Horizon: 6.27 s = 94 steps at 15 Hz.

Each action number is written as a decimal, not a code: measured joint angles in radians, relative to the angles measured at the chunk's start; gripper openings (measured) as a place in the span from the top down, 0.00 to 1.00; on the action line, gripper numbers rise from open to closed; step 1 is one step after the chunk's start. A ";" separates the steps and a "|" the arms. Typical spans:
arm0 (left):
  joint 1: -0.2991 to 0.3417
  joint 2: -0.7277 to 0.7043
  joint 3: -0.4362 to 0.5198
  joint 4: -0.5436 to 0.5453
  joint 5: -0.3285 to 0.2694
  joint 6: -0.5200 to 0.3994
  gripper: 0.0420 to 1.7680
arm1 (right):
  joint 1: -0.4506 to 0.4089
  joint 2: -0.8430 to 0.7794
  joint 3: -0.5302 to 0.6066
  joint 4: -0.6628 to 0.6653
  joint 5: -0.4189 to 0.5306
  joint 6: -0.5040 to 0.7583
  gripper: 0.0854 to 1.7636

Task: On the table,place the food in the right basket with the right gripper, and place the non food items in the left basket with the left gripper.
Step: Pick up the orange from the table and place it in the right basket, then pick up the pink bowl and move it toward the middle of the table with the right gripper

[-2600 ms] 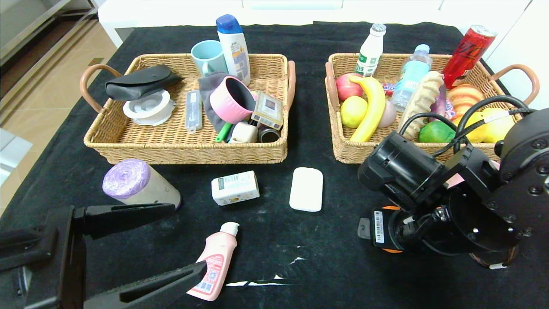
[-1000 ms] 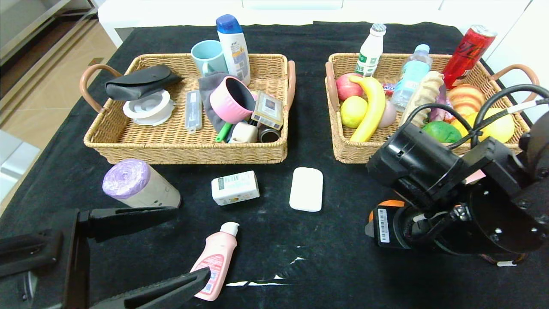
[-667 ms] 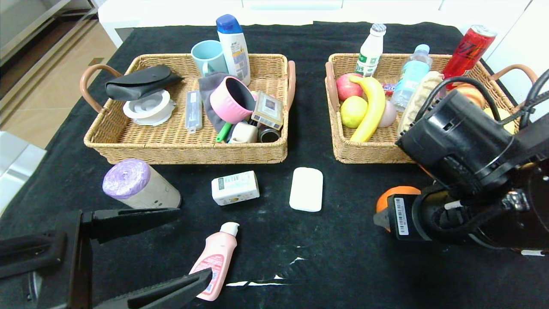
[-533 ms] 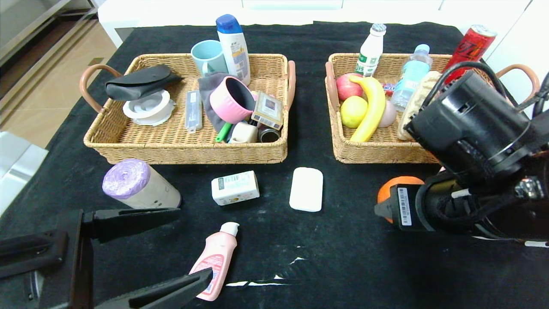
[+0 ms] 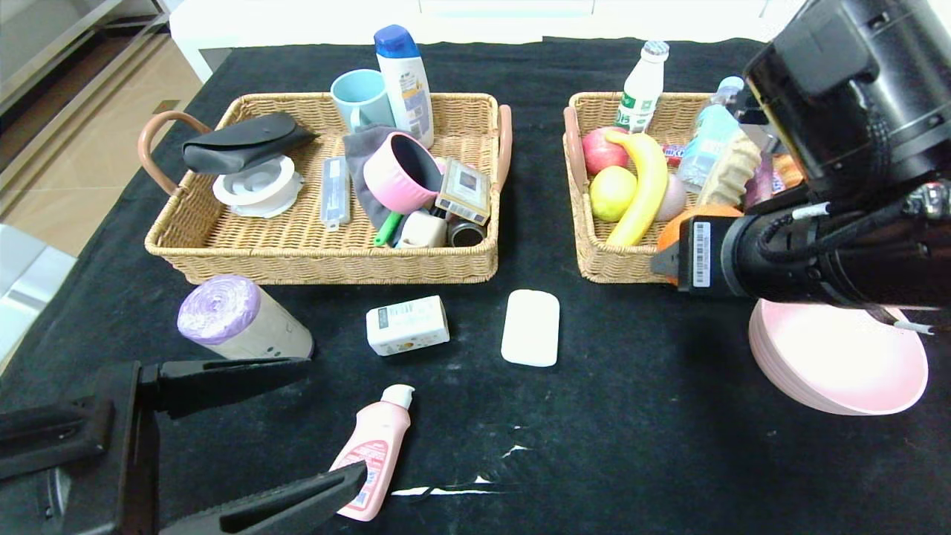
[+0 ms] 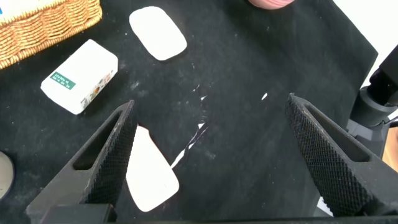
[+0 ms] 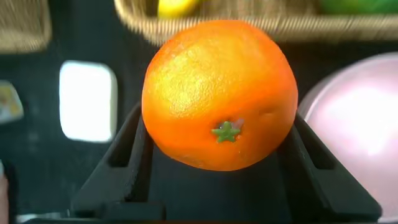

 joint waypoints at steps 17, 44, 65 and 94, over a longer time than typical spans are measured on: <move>-0.001 0.005 -0.003 0.000 0.002 0.000 0.03 | -0.183 0.160 -0.026 -0.546 -0.104 -0.213 0.34; -0.011 0.008 0.006 0.000 0.001 0.001 0.03 | -0.090 -0.024 0.205 -0.457 -0.100 -0.285 0.05; -0.017 0.023 0.016 0.004 0.002 0.001 0.03 | -0.186 -0.174 0.527 -0.203 0.017 -0.049 0.04; -0.037 0.032 0.020 0.003 0.011 0.001 0.03 | -0.231 -0.078 0.536 -0.261 0.016 -0.049 0.93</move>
